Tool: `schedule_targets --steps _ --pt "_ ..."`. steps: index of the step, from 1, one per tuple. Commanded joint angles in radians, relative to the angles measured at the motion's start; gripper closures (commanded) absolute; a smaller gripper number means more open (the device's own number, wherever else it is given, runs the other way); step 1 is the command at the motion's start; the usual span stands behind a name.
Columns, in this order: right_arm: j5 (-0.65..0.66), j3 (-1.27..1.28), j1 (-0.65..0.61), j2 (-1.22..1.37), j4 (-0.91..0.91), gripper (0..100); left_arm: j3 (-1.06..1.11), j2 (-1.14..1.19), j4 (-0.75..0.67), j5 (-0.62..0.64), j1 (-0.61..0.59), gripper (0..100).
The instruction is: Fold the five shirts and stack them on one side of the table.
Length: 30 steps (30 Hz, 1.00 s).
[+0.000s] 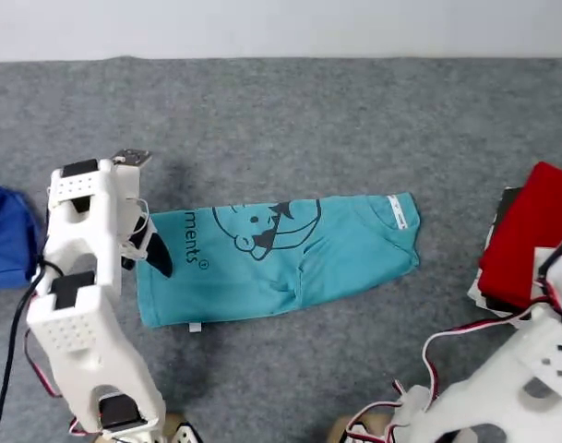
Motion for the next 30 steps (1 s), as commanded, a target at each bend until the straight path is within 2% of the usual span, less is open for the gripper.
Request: schedule_targets --steps 1,5,13,22,30 --pt "0.003 -0.003 -0.005 -0.012 0.036 98.5 -0.116 0.063 0.048 0.066 0.012 72" --pt "0.003 -0.003 -0.007 -0.008 0.036 98.5 -0.231 0.169 0.112 0.103 0.060 76" --pt "0.003 -0.003 -0.008 -0.013 0.036 98.6 -0.311 0.242 0.118 0.106 0.118 99" --pt "0.003 -0.003 -0.005 -0.016 0.036 98.7 -0.311 0.078 0.172 0.101 0.078 100" --pt "0.003 -0.003 -0.005 -0.016 0.036 98.7 -0.312 -0.023 0.183 -0.043 -0.126 100"
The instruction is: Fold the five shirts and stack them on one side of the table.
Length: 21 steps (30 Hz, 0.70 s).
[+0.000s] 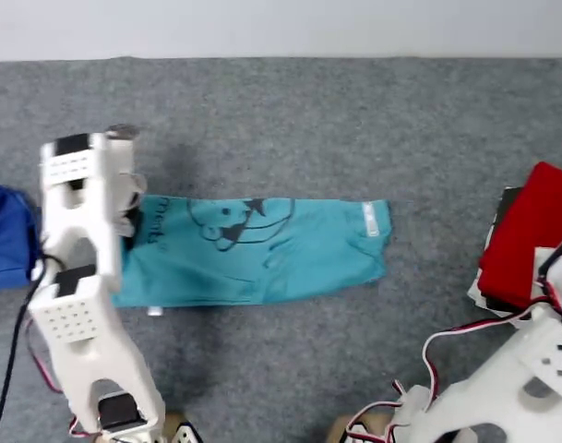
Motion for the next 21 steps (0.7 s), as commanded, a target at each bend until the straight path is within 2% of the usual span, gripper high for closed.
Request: schedule_targets --steps 1,6,9,13,21 --pt "0.003 -0.003 -0.005 -0.016 0.036 98.7 -0.025 -0.072 0.015 -0.078 -0.098 100" --pt "0.003 -0.003 -0.008 -0.016 0.036 98.7 -0.058 -0.072 0.015 -0.138 -0.199 100" --pt "0.003 -0.003 -0.008 -0.016 0.036 98.7 -0.105 -0.078 0.055 -0.141 -0.203 100" --pt "0.003 -0.003 -0.008 -0.016 0.036 98.7 -0.127 -0.124 0.080 -0.149 -0.138 100" --pt "0.003 -0.003 -0.005 -0.018 0.036 98.8 0.015 -0.354 0.080 -0.078 0.078 100"
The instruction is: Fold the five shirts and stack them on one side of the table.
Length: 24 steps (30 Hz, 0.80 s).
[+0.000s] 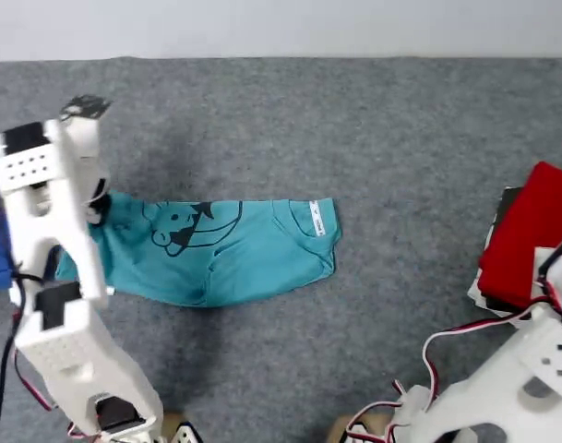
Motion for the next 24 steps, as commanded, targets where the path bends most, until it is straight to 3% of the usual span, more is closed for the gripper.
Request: schedule_targets --steps 1,15,24 --pt "0.003 -0.003 -0.005 -0.018 0.038 98.8 0.041 -0.149 0.034 0.055 0.115 100" --pt "0.003 -0.003 -0.004 -0.018 0.038 98.8 -0.038 -0.186 0.029 0.356 0.594 100" --pt "0.003 -0.002 -0.004 -0.018 0.038 98.8 -0.226 -0.029 0.029 0.496 0.763 100"
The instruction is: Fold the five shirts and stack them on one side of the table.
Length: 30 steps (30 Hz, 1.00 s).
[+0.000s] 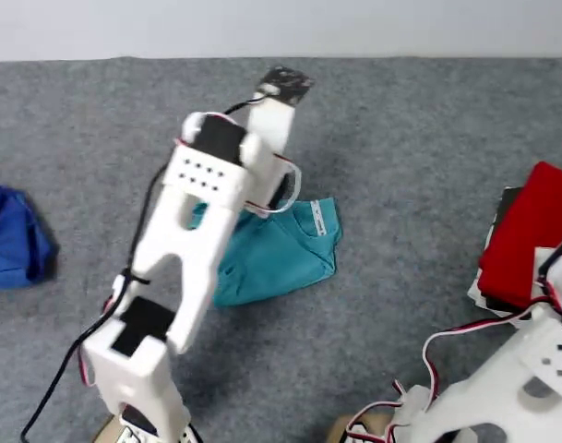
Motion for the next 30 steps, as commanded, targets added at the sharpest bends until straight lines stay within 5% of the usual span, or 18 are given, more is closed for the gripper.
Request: schedule_targets --steps 1,11,16,30 --pt "0.003 -0.002 -0.004 -0.018 0.036 98.8 -0.119 0.068 0.021 0.051 0.041 100" --pt "0.003 -0.002 -0.004 -0.018 0.036 98.8 -0.240 0.204 0.021 0.095 0.120 98" --pt "0.003 0.048 -0.004 -0.018 0.036 98.8 -0.245 0.242 0.020 0.095 0.143 85" --pt "0.002 0.068 -0.024 -0.045 0.035 98.8 -0.225 0.051 0.025 0.023 -0.048 80"
